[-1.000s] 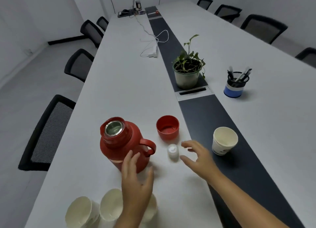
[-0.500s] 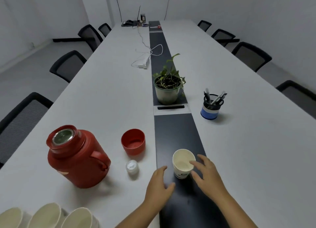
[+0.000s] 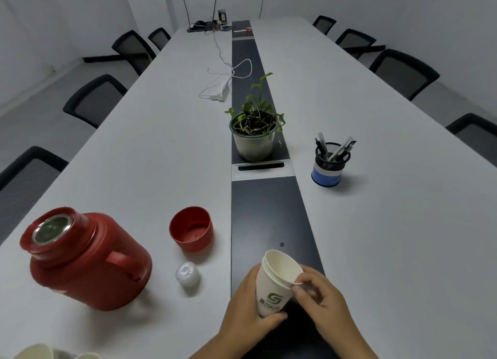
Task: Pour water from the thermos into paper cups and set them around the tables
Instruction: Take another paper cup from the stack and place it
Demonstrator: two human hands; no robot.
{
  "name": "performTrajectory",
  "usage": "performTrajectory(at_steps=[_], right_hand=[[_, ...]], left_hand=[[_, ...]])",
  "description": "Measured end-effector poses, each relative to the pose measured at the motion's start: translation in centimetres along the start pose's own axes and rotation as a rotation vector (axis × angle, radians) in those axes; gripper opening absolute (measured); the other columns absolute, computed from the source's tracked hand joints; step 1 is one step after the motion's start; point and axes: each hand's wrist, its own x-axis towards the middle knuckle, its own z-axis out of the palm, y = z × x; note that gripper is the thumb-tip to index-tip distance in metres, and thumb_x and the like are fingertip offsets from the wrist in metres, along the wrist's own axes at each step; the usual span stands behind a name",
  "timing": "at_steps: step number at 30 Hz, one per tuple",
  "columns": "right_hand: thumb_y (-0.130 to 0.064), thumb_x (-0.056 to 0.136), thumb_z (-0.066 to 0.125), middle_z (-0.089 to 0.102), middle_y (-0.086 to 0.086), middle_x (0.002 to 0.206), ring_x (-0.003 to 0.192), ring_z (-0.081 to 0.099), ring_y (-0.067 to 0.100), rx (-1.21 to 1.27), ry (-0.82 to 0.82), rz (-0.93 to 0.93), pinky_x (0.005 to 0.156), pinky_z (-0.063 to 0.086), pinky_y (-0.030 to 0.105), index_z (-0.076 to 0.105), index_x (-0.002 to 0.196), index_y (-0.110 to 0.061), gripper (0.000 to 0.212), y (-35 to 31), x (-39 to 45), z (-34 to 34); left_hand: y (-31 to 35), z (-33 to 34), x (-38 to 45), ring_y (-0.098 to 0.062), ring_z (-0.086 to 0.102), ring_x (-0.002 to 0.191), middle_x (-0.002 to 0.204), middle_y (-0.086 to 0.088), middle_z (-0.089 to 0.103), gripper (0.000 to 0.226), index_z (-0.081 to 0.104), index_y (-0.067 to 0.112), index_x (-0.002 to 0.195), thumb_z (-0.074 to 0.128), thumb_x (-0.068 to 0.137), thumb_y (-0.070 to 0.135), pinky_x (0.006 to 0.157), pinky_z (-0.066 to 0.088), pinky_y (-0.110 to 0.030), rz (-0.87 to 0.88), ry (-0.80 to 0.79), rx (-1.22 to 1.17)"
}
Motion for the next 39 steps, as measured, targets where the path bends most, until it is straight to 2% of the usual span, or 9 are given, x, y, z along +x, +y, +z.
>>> performTrajectory(at_steps=[13, 17, 19, 22, 24, 26, 30, 35, 39], right_hand=[[-0.006, 0.104, 0.067, 0.077, -0.006, 0.121, 0.118, 0.071, 0.022, 0.215, 0.149, 0.124, 0.101, 0.060, 0.048, 0.077, 0.116, -0.021, 0.022, -2.2, -2.5, -1.2], [-0.008, 0.109, 0.059, 0.077, 0.003, 0.124, 0.121, 0.070, 0.035, 0.344, 0.359, 0.090, 0.098, 0.061, 0.029, 0.073, 0.115, -0.014, 0.016, -2.9, -1.5, -5.3], [-0.002, 0.108, 0.059, 0.074, 0.002, 0.132, 0.125, 0.068, 0.033, 0.319, 0.336, 0.049, 0.098, 0.059, 0.020, 0.070, 0.112, -0.013, 0.016, -3.5, -0.7, -7.7], [-0.002, 0.106, 0.062, 0.075, -0.002, 0.132, 0.122, 0.070, 0.026, 0.229, 0.205, 0.053, 0.099, 0.059, 0.026, 0.071, 0.105, -0.014, 0.015, -4.7, -1.4, -8.7], [0.000, 0.103, 0.066, 0.075, -0.005, 0.131, 0.121, 0.070, 0.020, 0.150, 0.106, 0.057, 0.101, 0.058, 0.035, 0.071, 0.101, -0.014, 0.015, -5.0, -3.2, -7.3], [0.006, 0.100, 0.068, 0.074, -0.002, 0.132, 0.122, 0.070, 0.023, 0.169, 0.035, 0.061, 0.101, 0.059, 0.044, 0.067, 0.098, -0.008, 0.014, -4.5, -4.9, -5.6], [0.005, 0.095, 0.074, 0.079, 0.008, 0.118, 0.113, 0.071, 0.039, 0.265, 0.103, 0.151, 0.095, 0.058, 0.053, 0.061, 0.087, 0.000, 0.017, -3.4, -5.6, -4.1], [-0.057, 0.071, 0.093, 0.064, 0.013, 0.084, 0.084, 0.062, 0.026, 0.430, 0.288, 0.200, 0.081, 0.054, 0.038, 0.059, 0.079, -0.007, 0.061, -3.8, -4.7, -6.4], [-0.042, 0.094, 0.081, 0.062, 0.004, 0.091, 0.089, 0.061, 0.019, 0.445, 0.448, 0.104, 0.088, 0.062, 0.028, 0.059, 0.089, -0.018, 0.032, -3.8, -3.3, -12.9]], left_hand=[[3.1, -0.1, -1.6, -0.002, 0.062, 0.104, 0.120, 0.017, 0.061, 0.072, 0.053, 0.034, 0.137, 0.091, 0.078, 0.047, 0.084, 0.053, -0.024, -0.034, -0.076, 0.064], [2.0, 1.2, -2.1, -0.008, 0.063, 0.097, 0.110, 0.015, 0.065, 0.052, 0.057, 0.029, 0.146, 0.073, 0.097, 0.039, 0.095, 0.057, -0.040, -0.111, -0.047, 0.119], [0.6, 1.7, -2.9, -0.008, 0.061, 0.115, 0.128, 0.013, 0.063, 0.068, 0.050, 0.027, 0.154, 0.074, 0.095, 0.047, 0.110, 0.053, -0.045, -0.146, -0.035, 0.149], [1.8, 1.5, -3.2, -0.001, 0.031, 0.151, 0.169, 0.021, 0.028, 0.120, 0.022, 0.031, 0.171, 0.084, 0.076, 0.069, 0.127, 0.033, -0.036, -0.122, -0.050, 0.163], [4.6, 0.8, -2.9, -0.001, 0.036, 0.149, 0.167, 0.025, 0.031, 0.127, 0.023, 0.036, 0.170, 0.091, 0.068, 0.068, 0.123, 0.039, -0.036, -0.131, -0.097, 0.070], [7.0, 0.4, -2.9, -0.004, 0.060, 0.125, 0.141, 0.022, 0.059, 0.105, 0.041, 0.038, 0.156, 0.096, 0.067, 0.053, 0.102, 0.055, -0.033, -0.111, -0.170, 0.006], [8.6, 0.5, -3.9, -0.006, 0.070, 0.097, 0.109, 0.013, 0.071, 0.077, 0.055, 0.033, 0.133, 0.093, 0.066, 0.042, 0.079, 0.059, -0.030, -0.180, -0.253, 0.011], [7.2, 0.0, -5.0, -0.009, 0.070, 0.094, 0.106, 0.013, 0.070, 0.072, 0.058, 0.032, 0.126, 0.089, 0.063, 0.049, 0.075, 0.055, -0.031, -0.247, -0.355, 0.181], [2.6, -1.2, -8.0, -0.003, 0.067, 0.103, 0.116, 0.019, 0.066, 0.072, 0.059, 0.039, 0.128, 0.090, 0.064, 0.053, 0.085, 0.054, -0.028, -0.323, -0.346, 0.175]])
